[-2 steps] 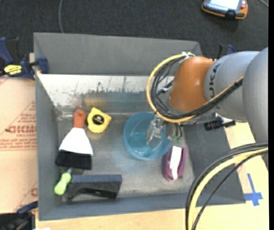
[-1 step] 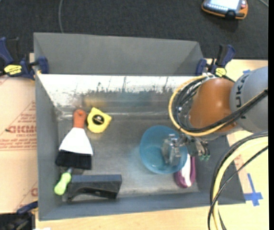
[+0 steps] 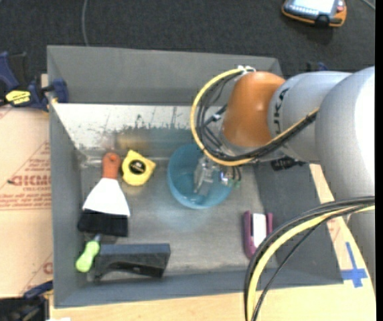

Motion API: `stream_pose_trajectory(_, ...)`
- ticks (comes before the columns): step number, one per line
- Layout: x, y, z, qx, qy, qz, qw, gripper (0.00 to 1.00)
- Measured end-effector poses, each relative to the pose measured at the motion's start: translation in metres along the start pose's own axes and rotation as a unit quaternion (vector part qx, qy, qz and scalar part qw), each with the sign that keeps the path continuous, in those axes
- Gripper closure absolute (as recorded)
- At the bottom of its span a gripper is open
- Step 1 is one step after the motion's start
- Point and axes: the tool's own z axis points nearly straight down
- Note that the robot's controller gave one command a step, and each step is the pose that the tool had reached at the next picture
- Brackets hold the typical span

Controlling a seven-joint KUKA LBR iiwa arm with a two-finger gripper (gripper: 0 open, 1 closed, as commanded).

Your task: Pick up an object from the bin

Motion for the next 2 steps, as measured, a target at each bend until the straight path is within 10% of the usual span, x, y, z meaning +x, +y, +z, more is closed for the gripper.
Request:
stream_pose_trajectory(1, 0.059, -0.006, -0.002, 0.0, 0.0009, -0.002, 1.0, 1.0)
stream_pose_trajectory(2, -0.014, 0.007, -0.011, -0.003, -0.0067, 0.007, 0.9999, 1.0)
